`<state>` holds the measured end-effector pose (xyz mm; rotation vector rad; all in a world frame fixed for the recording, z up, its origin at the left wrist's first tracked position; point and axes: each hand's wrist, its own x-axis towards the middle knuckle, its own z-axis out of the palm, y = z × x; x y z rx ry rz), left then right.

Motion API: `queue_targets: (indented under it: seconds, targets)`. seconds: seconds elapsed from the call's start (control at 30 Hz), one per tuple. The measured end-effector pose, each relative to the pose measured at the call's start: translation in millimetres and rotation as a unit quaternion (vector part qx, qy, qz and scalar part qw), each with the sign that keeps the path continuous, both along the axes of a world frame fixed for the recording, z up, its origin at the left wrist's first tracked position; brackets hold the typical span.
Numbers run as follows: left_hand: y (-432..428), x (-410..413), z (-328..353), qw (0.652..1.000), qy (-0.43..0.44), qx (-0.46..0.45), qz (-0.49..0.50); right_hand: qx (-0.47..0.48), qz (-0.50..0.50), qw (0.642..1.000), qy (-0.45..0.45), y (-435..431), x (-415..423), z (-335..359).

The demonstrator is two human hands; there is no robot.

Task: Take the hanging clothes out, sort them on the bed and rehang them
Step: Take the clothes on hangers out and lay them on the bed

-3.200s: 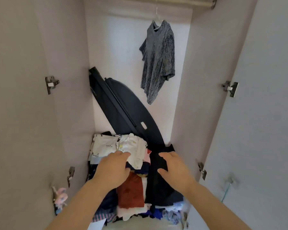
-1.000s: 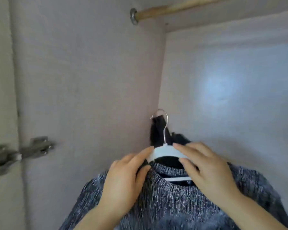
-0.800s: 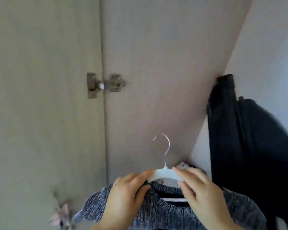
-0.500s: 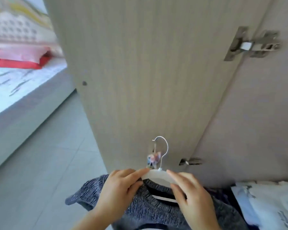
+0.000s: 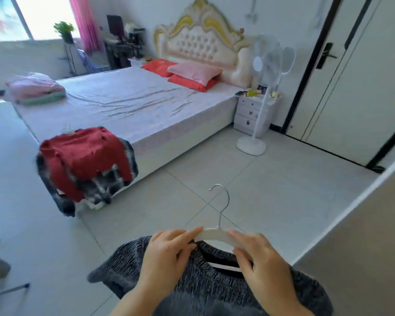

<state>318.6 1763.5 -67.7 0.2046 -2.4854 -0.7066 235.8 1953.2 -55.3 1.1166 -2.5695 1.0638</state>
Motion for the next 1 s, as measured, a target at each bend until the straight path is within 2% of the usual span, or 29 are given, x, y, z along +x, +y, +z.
queue_targets:
  seconds: [0.23, 0.57, 0.77, 1.0]
  targets:
    - [-121.5, -29.0, 1.5, 0.996, 0.038, -0.022, 0.080, -0.035, 0.042, 0.998, 0.005, -138.4, -53.2, -6.3]
    - [-249.5, -95.4, -10.6, 0.985, 0.041, 0.009, 0.169, -0.046, 0.104, 0.993, 0.023, -294.7, -147.4, -15.4]
    - [-345.0, -168.9, -23.7, 0.974, 0.021, 0.006, 0.223, -0.050, 0.129, 0.990, 0.016, -407.8, -232.0, -36.1]
    - [-456.1, -261.4, -11.4, 0.966, 0.011, -0.004, 0.257, -0.065, 0.166, 0.983, -0.029, -530.9, -331.8, -26.8]
